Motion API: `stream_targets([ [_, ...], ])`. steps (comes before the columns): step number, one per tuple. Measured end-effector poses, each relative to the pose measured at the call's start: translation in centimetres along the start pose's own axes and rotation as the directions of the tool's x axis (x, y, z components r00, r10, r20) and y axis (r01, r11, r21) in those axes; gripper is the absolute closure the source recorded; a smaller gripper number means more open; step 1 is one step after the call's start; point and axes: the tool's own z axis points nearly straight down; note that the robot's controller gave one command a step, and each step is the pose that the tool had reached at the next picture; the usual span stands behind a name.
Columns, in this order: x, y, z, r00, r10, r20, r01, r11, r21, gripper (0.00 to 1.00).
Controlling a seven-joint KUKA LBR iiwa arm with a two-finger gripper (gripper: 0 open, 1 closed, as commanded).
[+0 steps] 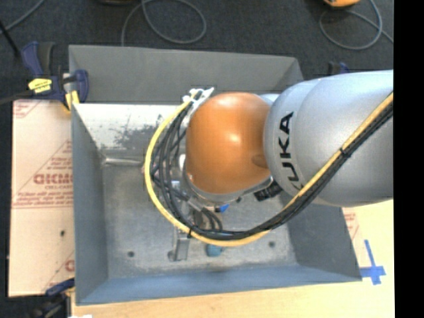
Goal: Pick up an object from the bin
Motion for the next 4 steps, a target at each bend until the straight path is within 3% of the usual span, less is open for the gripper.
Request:
stream_targets([
  [1,-0.2,-0.1,-0.4,1.000,0.004,0.008,-0.004,1.000,-0.002,0.00],
  [2,-0.6,-0.5,1.4,0.997,0.076,0.011,-0.075,0.997,-0.004,0.00],
  [3,-0.3,-0.5,4.6,0.934,0.356,0.006,-0.356,0.934,-0.004,0.00],
  [4,-0.9,-0.9,0.0,0.948,0.319,0.003,-0.319,0.948,0.000,0.00],
])
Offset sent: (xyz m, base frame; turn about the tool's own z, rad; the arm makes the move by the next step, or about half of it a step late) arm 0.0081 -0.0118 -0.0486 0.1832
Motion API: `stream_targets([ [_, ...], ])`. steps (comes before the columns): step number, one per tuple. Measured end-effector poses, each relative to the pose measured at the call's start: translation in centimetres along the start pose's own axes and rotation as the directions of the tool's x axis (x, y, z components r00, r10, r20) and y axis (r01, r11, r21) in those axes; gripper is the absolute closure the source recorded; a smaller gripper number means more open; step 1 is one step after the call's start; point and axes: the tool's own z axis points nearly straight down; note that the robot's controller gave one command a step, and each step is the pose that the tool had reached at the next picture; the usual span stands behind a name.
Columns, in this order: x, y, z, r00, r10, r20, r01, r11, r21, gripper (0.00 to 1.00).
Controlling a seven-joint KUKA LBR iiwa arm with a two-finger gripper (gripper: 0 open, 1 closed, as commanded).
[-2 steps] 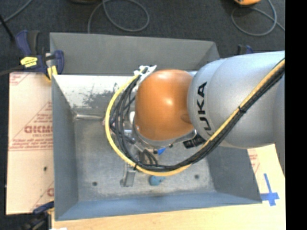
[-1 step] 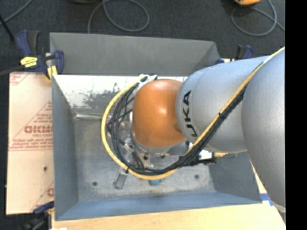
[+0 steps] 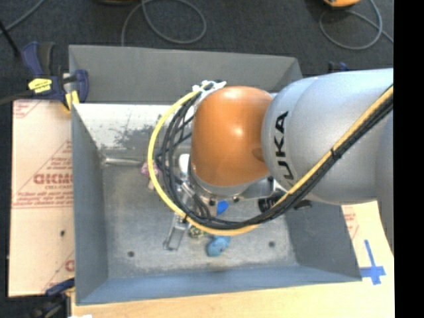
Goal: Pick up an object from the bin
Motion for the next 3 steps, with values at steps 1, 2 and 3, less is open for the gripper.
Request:
stream_targets([
  [1,-0.9,-0.4,-3.2,0.996,-0.087,0.012,0.088,0.996,-0.008,0.00],
  [2,-1.9,-2.2,-2.1,0.995,0.102,0.004,-0.102,0.995,-0.004,0.00],
  [3,-2.0,-3.6,-1.3,0.999,0.037,0.008,-0.037,0.999,-0.005,0.00],
])
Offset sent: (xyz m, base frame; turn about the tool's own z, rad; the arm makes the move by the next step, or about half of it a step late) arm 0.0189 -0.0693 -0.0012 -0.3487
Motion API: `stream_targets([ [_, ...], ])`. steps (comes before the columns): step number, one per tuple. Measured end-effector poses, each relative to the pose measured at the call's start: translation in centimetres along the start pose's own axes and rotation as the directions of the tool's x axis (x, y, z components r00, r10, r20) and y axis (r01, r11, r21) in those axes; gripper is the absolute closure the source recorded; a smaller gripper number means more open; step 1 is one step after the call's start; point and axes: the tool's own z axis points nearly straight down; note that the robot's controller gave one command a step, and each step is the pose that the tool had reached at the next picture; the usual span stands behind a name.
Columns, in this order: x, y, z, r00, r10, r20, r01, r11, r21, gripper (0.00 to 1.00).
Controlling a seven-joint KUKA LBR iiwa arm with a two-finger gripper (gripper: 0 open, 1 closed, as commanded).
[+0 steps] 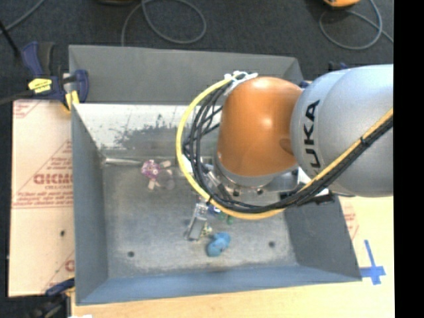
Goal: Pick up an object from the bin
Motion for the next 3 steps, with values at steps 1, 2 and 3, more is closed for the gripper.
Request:
stream_targets([
  [1,0.1,-1.2,0.7,1.000,-0.017,-0.001,0.017,1.000,0.000,0.00],
  [2,0.0,-1.5,1.0,0.998,-0.060,-0.001,0.060,0.998,0.000,0.00],
  [3,-3.0,-0.7,-2.7,0.990,-0.141,-0.005,0.141,0.990,0.002,0.00],
])
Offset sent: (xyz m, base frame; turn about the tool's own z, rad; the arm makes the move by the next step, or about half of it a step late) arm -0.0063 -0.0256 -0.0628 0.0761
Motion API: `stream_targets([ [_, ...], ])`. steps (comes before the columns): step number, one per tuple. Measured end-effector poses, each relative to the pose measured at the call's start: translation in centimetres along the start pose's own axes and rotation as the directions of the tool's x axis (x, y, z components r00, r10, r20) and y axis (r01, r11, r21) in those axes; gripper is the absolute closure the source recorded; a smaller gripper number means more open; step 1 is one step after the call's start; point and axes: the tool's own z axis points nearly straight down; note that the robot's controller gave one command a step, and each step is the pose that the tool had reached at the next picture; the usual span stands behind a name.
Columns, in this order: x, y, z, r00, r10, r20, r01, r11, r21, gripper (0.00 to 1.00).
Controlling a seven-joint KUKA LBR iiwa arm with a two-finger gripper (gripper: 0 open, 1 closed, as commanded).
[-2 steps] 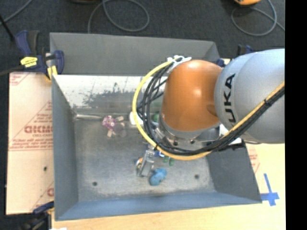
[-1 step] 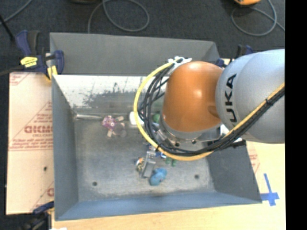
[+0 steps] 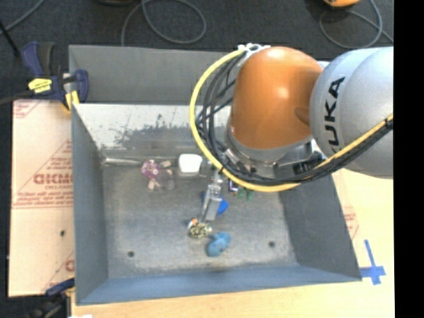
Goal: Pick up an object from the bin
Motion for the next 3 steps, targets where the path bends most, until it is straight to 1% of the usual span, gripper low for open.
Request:
stream_targets([
  [1,-1.2,-0.2,-3.3,0.996,0.083,0.013,-0.083,0.997,-0.006,0.00],
  [2,-0.1,-0.1,-1.1,0.997,0.072,0.009,-0.072,0.997,-0.004,0.00],
  [3,-0.1,0.1,2.0,0.983,-0.185,0.010,0.185,0.983,-0.001,0.00],
])
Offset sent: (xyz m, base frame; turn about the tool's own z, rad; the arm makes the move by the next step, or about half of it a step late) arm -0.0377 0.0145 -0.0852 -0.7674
